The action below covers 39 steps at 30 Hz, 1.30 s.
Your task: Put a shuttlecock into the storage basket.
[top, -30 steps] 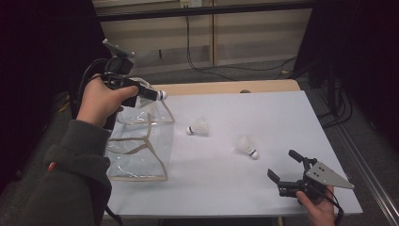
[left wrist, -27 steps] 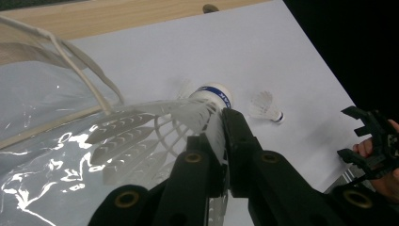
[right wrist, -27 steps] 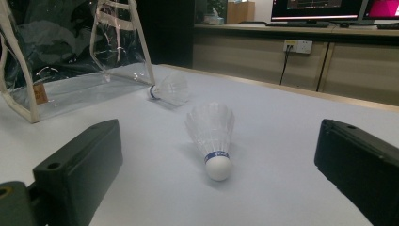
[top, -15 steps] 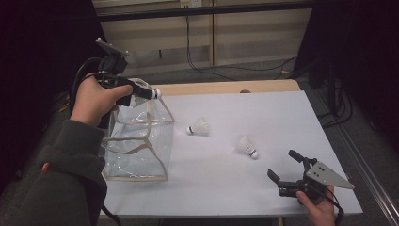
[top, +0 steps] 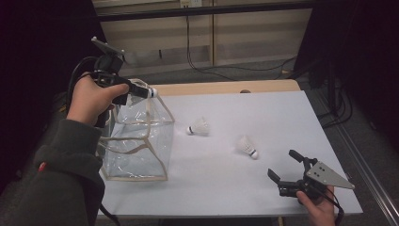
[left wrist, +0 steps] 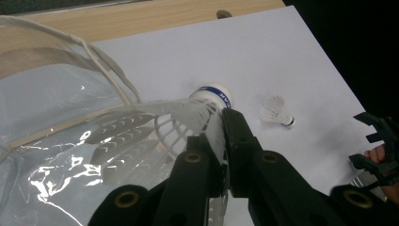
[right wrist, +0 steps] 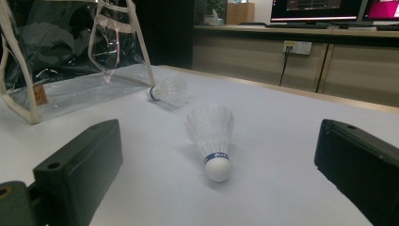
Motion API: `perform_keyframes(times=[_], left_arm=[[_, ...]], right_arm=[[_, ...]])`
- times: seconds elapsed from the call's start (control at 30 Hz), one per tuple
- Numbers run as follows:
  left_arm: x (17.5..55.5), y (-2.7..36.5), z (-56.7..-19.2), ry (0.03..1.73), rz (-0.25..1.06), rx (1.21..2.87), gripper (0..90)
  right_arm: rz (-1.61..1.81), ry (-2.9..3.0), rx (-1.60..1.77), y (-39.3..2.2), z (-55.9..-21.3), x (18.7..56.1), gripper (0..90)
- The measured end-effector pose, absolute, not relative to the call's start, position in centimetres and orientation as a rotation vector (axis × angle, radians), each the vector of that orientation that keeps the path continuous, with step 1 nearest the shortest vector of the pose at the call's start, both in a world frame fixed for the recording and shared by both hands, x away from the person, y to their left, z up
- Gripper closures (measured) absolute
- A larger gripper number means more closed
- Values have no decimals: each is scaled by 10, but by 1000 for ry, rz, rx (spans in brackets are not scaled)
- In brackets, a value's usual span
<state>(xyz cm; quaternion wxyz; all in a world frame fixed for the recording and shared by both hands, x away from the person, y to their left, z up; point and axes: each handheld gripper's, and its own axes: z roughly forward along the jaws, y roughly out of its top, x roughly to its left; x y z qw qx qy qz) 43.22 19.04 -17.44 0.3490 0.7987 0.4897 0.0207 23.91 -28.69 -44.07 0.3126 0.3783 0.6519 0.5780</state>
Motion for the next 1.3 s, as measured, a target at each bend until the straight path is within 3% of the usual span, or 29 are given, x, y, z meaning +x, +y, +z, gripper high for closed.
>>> perform_keyframes(times=[1.3], left_arm=[[444,204,-175,1334,123,2048,877]], right_arm=[[1527,1720,997,-286,-441,239,15]])
